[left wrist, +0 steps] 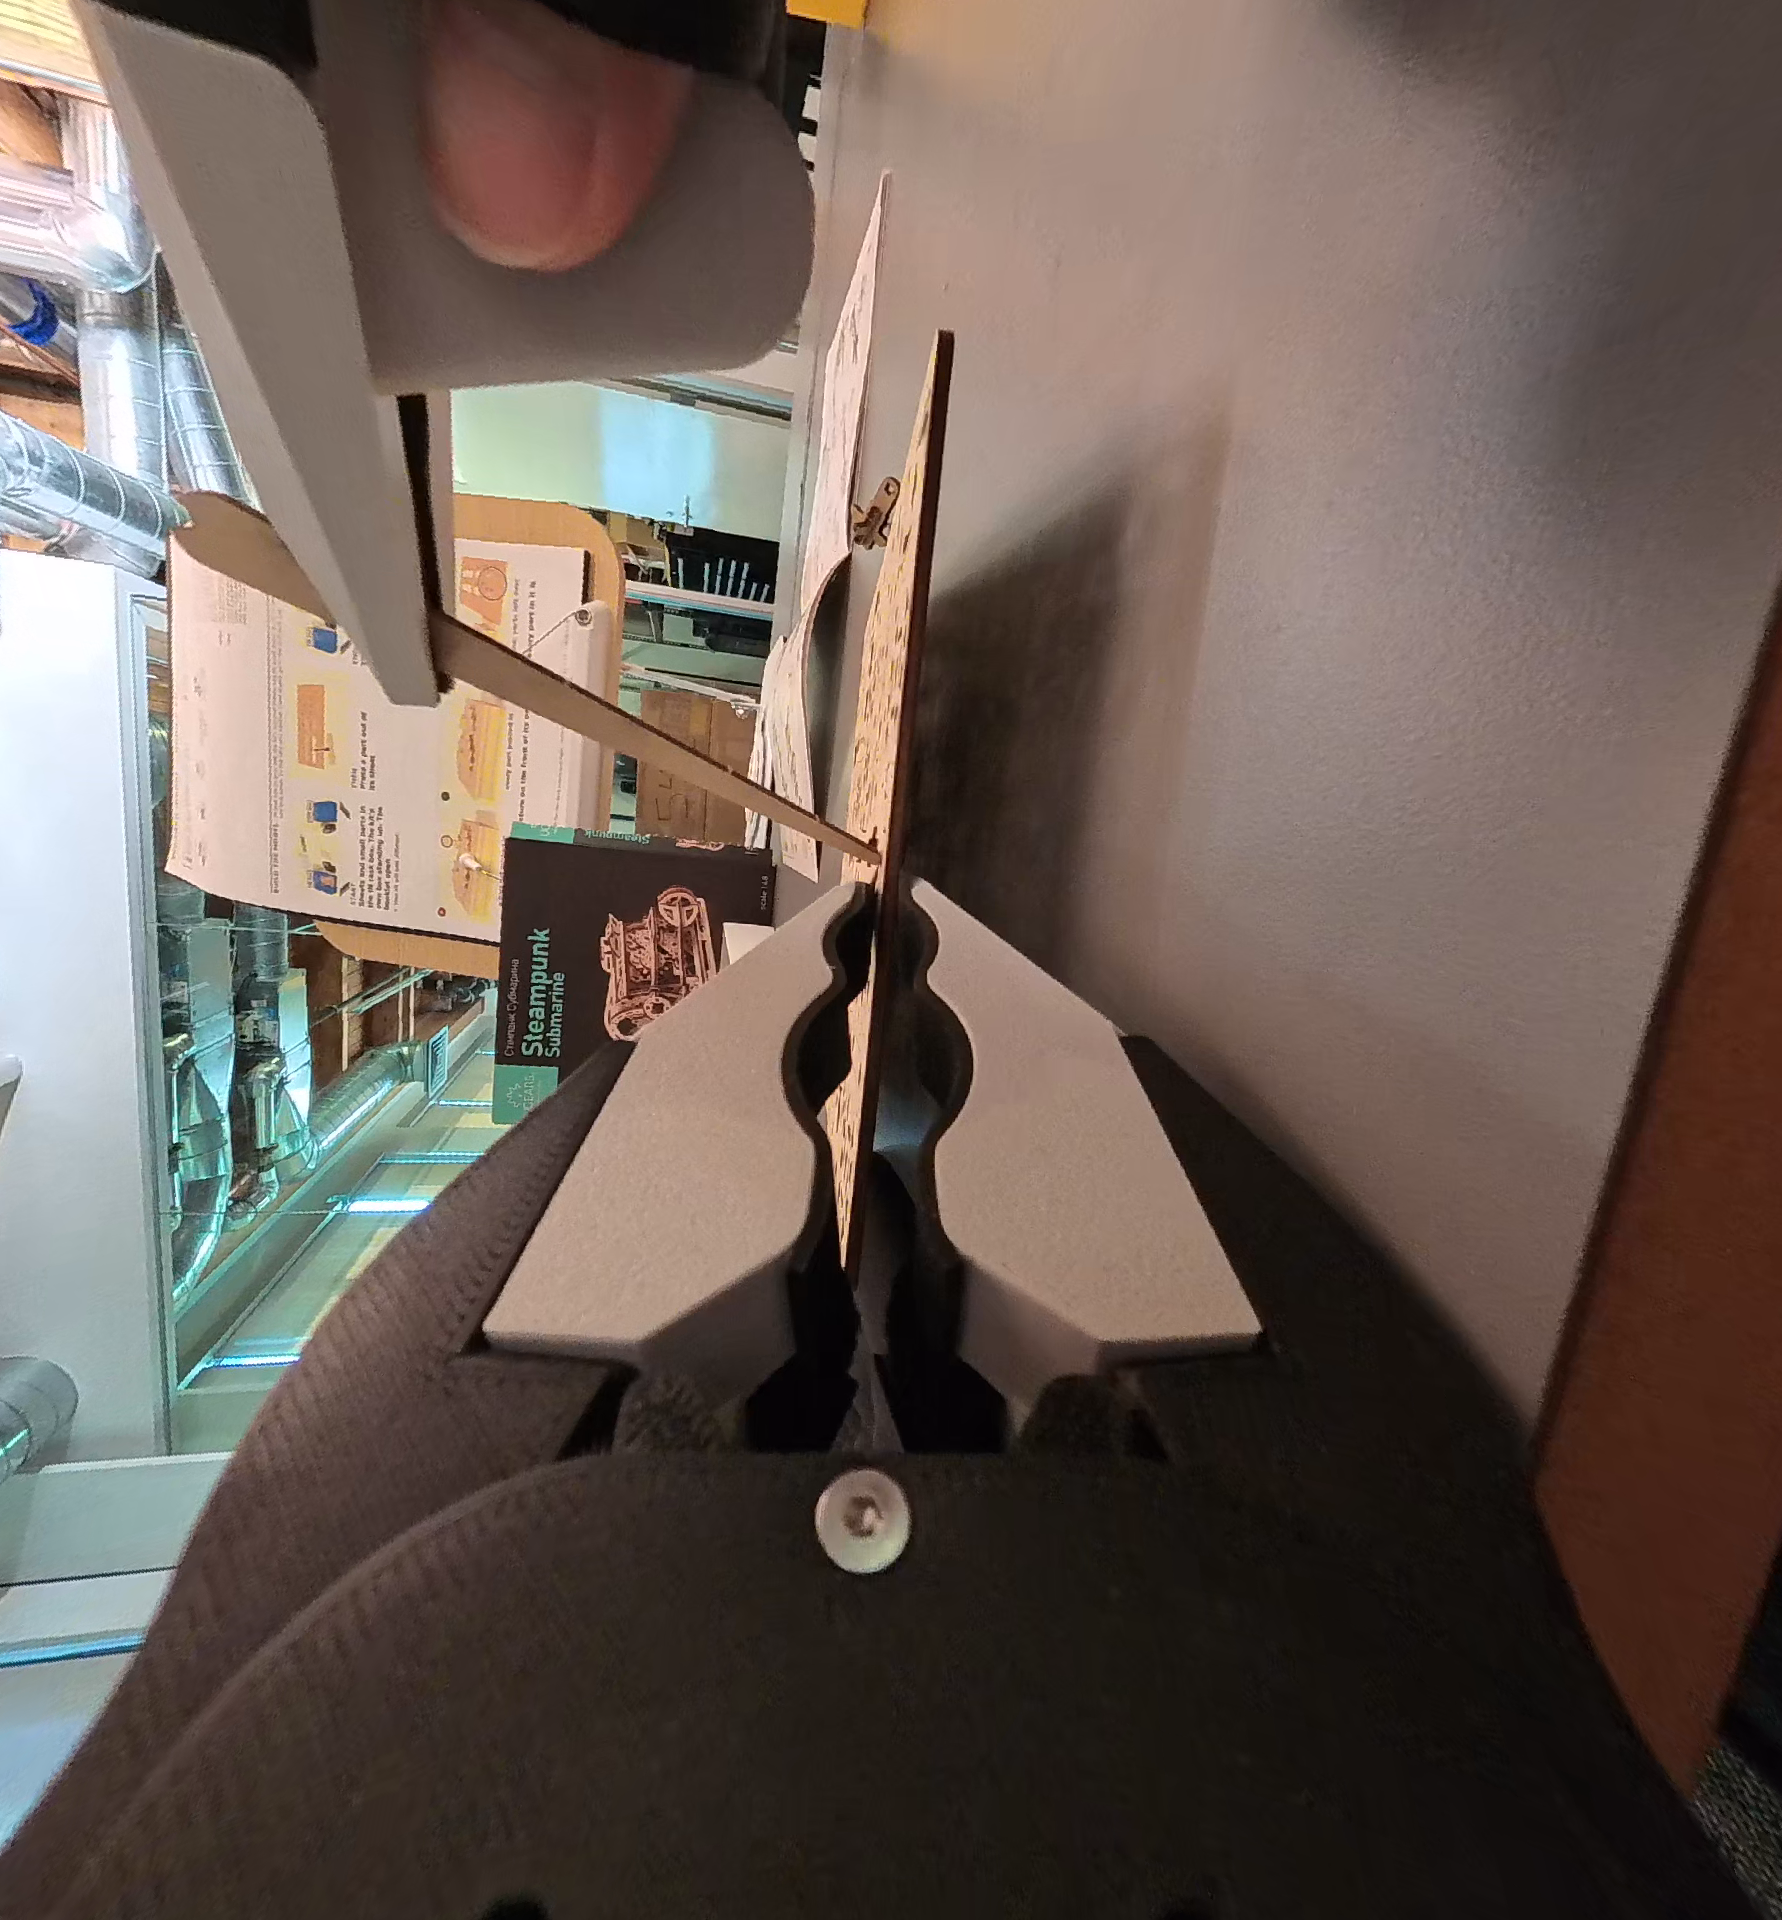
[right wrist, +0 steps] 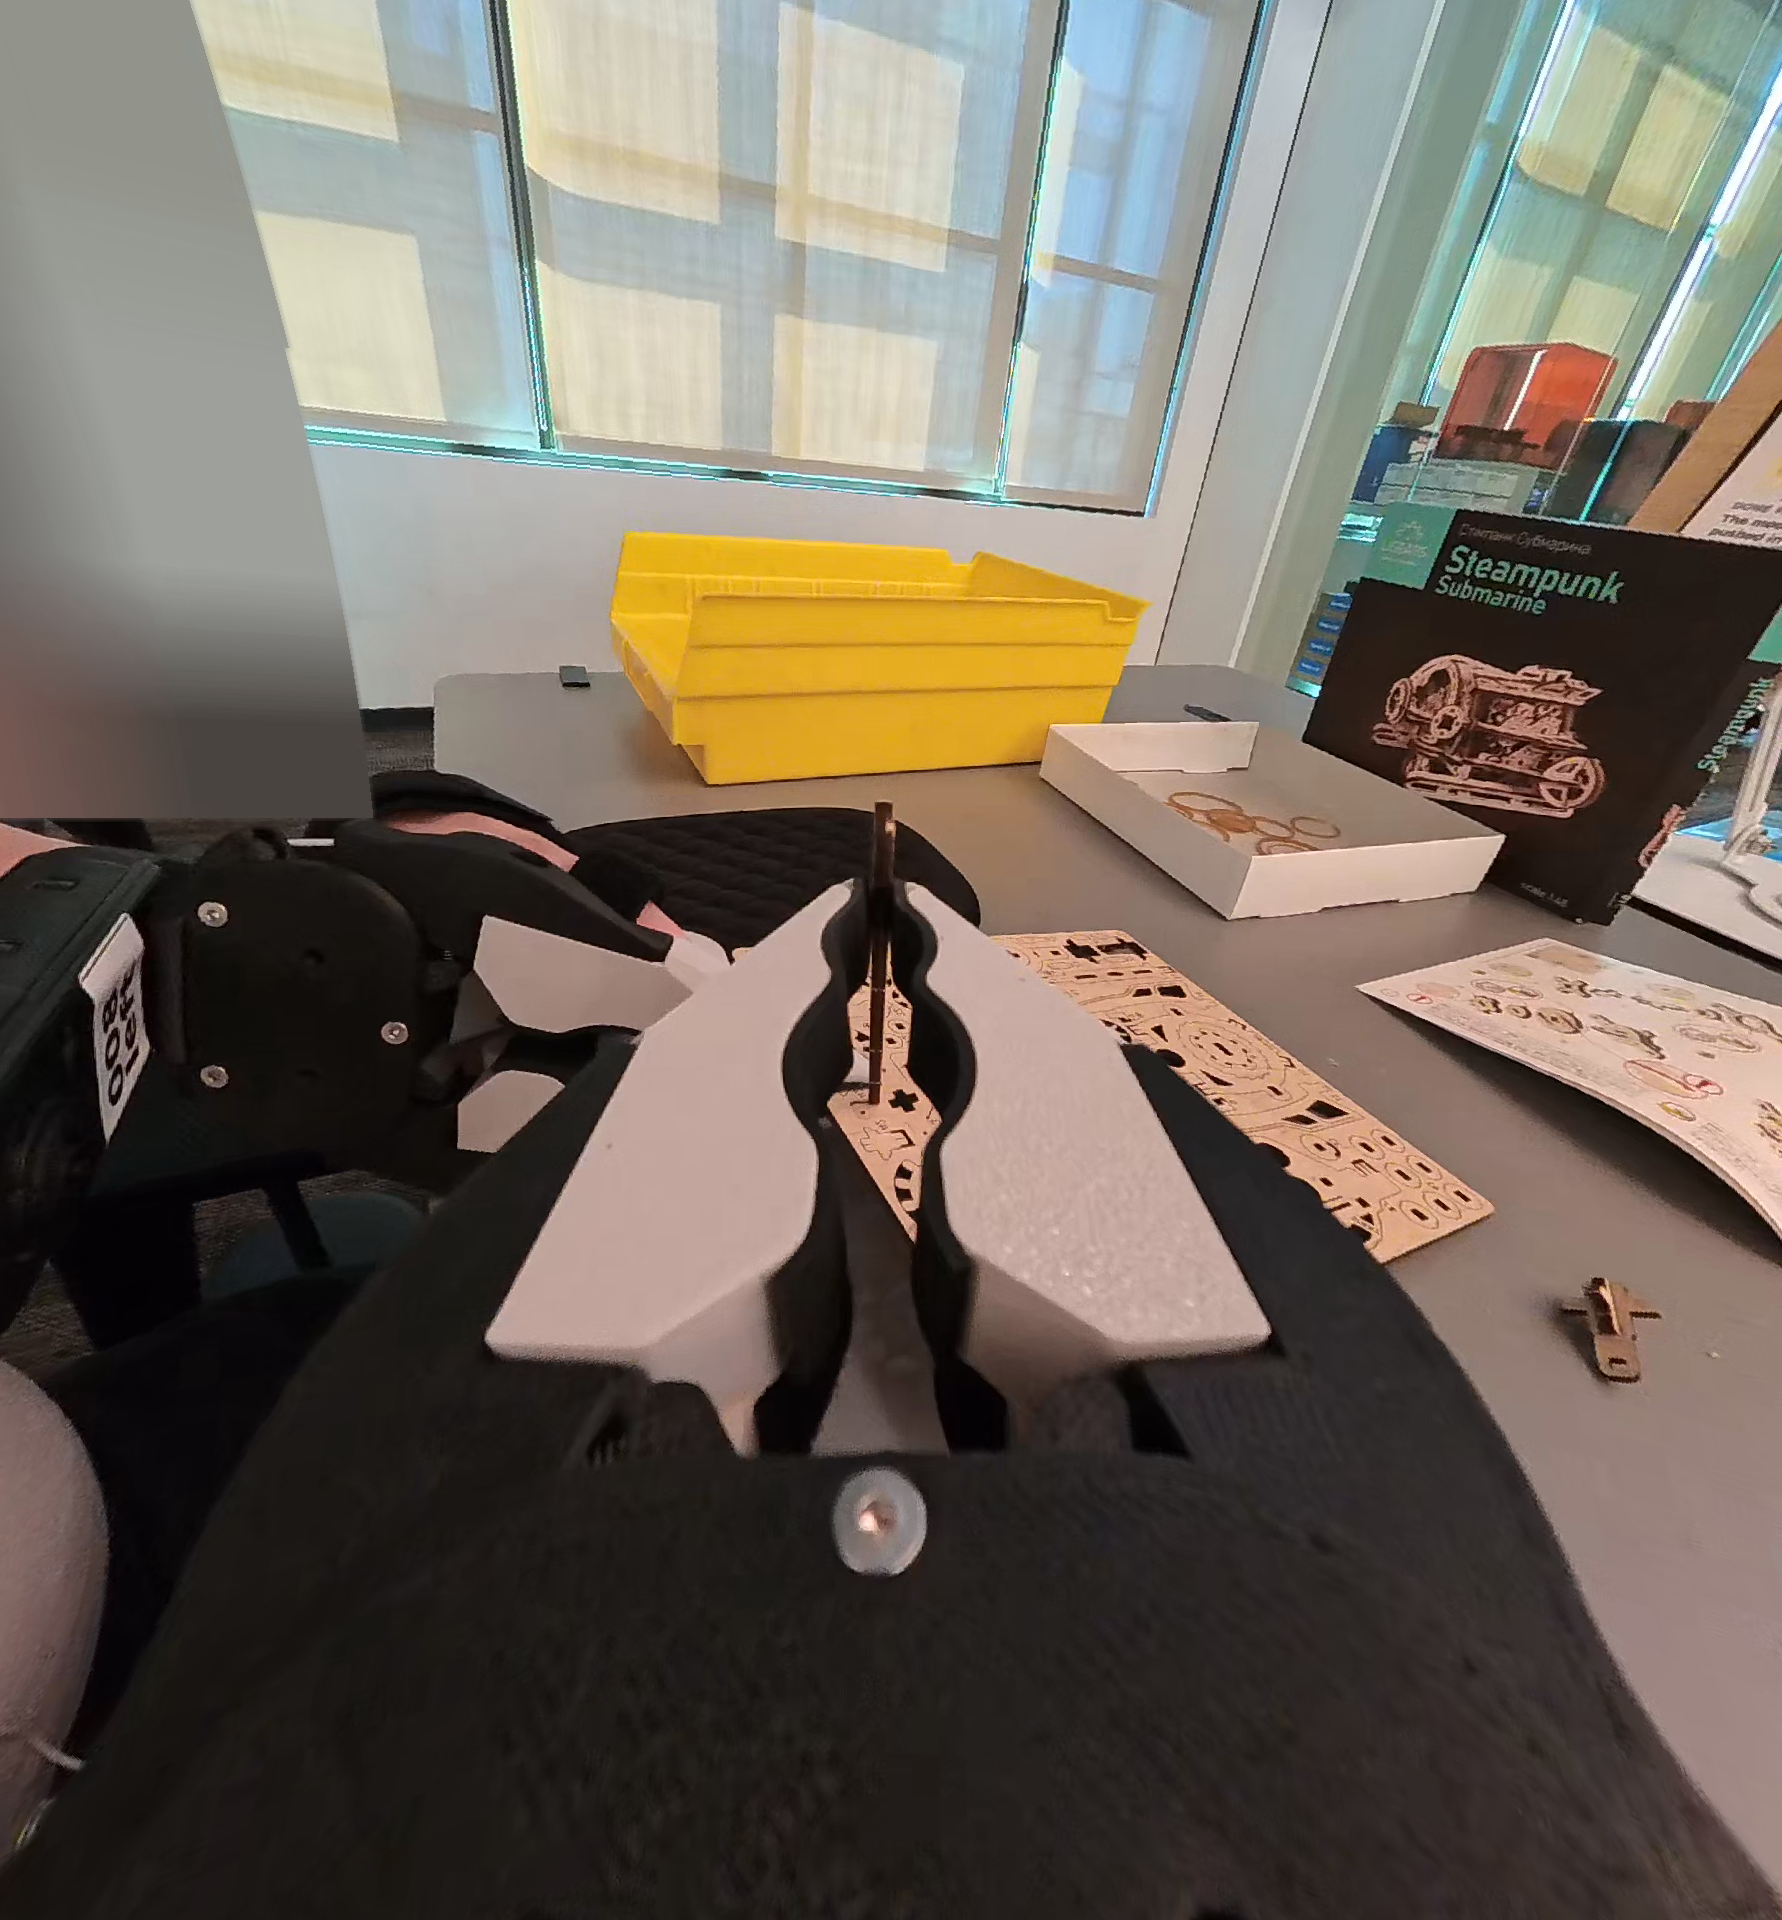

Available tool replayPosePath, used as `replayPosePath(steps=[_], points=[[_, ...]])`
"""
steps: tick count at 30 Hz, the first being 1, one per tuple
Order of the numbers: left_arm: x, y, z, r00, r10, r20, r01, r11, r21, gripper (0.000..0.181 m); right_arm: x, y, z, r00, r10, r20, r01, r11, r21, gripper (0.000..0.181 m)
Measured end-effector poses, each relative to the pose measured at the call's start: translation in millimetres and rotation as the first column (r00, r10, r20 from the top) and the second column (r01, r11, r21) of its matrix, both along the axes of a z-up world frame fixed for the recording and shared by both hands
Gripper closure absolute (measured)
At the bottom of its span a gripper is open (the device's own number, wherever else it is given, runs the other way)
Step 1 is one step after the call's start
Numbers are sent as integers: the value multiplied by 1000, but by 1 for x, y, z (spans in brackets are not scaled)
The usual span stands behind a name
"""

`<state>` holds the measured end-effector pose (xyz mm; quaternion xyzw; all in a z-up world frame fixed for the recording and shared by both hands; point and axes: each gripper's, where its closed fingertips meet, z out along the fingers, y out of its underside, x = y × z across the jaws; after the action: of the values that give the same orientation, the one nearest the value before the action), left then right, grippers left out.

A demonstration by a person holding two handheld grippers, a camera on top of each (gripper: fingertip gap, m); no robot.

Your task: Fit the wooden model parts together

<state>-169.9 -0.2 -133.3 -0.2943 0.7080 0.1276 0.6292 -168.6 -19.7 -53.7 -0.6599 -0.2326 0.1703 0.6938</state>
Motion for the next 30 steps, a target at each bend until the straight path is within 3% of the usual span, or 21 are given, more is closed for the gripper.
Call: replayPosePath(steps=[30], points=[[-3,3,-11,996,42,-80,-47,997,-60,178,-3,4,-12,999,41,-20,-43,996,-83,178]])
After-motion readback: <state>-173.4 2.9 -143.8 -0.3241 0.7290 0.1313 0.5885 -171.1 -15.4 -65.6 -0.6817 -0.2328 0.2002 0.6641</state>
